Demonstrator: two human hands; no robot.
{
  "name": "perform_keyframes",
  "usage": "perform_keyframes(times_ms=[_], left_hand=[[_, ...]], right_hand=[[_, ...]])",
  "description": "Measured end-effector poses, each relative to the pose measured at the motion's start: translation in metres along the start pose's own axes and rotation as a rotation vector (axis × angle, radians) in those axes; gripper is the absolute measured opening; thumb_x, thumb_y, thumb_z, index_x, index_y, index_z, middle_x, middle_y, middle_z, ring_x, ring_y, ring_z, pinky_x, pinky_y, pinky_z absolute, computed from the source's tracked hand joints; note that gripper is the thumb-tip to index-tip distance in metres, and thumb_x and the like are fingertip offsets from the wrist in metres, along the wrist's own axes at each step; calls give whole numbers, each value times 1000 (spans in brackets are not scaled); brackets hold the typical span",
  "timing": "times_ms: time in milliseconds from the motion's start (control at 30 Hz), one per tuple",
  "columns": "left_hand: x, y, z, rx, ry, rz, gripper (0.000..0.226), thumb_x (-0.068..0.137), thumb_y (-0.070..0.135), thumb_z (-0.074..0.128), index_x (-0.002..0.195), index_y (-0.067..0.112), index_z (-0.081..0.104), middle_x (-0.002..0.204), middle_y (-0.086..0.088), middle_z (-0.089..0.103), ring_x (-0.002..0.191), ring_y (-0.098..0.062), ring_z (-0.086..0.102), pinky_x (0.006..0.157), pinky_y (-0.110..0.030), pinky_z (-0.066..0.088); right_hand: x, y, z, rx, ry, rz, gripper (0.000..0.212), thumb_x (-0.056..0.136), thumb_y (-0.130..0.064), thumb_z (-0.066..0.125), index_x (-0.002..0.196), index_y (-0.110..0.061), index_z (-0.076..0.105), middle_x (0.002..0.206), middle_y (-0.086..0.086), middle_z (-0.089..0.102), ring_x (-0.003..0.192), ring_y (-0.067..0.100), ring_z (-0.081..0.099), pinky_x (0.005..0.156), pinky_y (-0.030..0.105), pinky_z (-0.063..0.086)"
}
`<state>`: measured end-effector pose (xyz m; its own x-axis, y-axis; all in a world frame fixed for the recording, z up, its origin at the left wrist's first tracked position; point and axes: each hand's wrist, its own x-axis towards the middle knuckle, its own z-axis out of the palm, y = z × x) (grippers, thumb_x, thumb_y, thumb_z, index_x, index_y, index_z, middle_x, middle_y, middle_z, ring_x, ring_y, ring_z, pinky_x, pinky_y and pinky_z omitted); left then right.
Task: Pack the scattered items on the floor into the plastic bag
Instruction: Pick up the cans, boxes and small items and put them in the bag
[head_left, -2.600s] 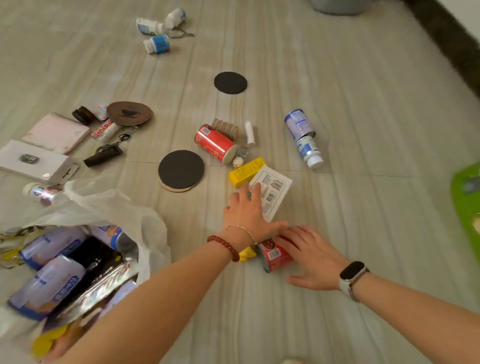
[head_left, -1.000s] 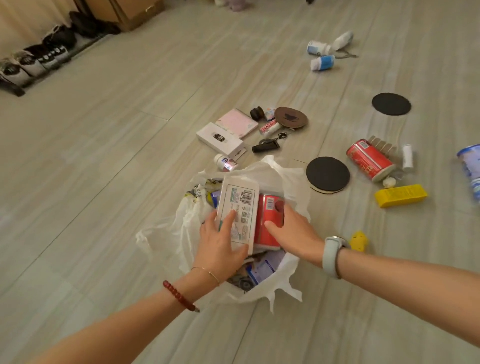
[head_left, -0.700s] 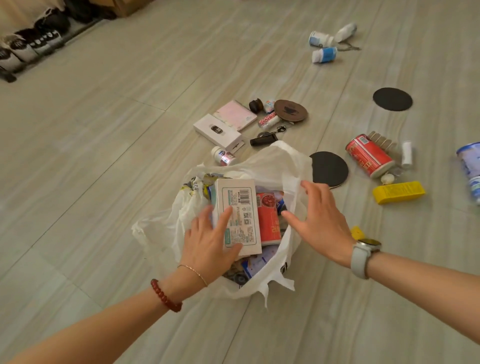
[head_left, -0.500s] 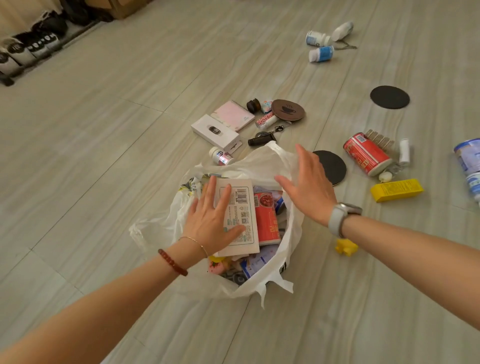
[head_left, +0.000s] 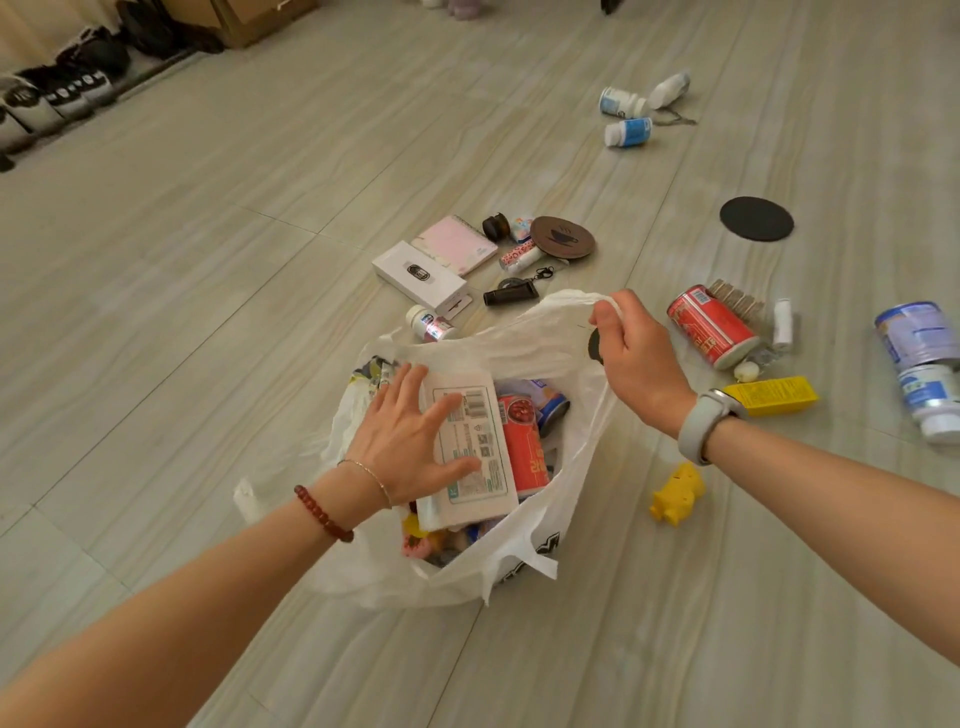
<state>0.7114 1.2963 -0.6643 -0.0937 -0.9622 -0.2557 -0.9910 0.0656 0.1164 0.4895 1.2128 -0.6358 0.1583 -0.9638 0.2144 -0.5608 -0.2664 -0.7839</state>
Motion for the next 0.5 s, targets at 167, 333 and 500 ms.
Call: perform_keyframes(times_ms=[167, 333, 500], left_hand=[[-12, -9, -1, 49, -6, -47, 93, 74, 69, 48, 144, 25, 4, 145, -9, 20, 126, -25, 38, 103, -36, 38], [5, -3, 1, 52, -31, -25, 89, 75, 74, 37, 144, 30, 2, 152, -5, 13, 141, -27, 11, 117, -49, 6], [-8, -26, 8, -283, 283, -405, 74, 86, 57, 40, 145, 27, 6, 156, -9, 4, 144, -27, 6, 116, -51, 3]], right_hand=[[5, 3, -3, 26, 159, 84, 31, 99, -20, 34, 101, 6, 52, 78, 2, 57, 76, 24, 51, 70, 36, 40], [2, 7, -4, -115, 59, 108, 29, 98, -23, 36, 114, -1, 46, 90, 13, 56, 88, 35, 57, 73, 44, 45], [-9, -4, -2, -571, 53, -403, 51, 84, -23, 45, 131, -10, 34, 124, 15, 43, 113, 30, 42, 93, 51, 38]])
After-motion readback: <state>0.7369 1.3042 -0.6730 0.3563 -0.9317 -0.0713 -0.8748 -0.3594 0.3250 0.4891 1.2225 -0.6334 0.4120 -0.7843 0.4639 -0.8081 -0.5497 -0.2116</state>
